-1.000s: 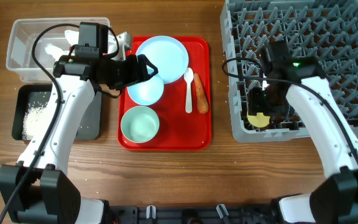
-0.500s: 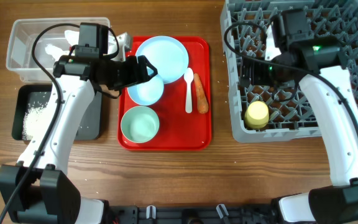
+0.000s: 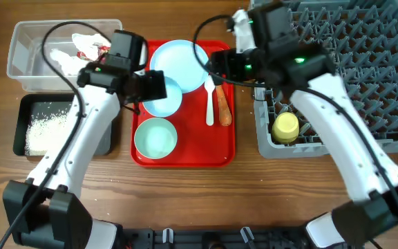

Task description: Sort waste into correct bins and load items into the dishwasher rack

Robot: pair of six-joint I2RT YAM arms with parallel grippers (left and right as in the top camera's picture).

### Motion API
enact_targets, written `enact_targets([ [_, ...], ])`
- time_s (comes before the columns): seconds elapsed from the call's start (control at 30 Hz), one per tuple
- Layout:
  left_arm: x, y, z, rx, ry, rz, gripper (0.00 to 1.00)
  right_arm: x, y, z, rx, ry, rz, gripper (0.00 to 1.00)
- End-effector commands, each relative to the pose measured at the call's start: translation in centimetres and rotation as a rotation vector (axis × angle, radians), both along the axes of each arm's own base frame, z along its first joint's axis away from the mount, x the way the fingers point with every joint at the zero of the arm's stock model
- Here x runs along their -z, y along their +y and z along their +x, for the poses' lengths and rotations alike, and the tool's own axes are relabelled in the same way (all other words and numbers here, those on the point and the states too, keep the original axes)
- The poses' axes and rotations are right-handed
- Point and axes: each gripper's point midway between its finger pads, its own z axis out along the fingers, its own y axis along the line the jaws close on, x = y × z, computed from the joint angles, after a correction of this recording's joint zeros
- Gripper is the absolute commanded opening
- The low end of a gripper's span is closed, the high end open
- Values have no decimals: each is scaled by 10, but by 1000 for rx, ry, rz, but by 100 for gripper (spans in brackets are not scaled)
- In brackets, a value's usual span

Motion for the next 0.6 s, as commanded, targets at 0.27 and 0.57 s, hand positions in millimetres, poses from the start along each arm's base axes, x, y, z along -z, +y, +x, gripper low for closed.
enact_targets([
  [0.27, 8, 117, -16, -448, 131, -39, 93, 155, 111, 17, -4, 232, 18, 60],
  [0.57, 8, 117, -16, -448, 131, -39, 100, 188, 109, 15, 77, 291, -26, 11],
])
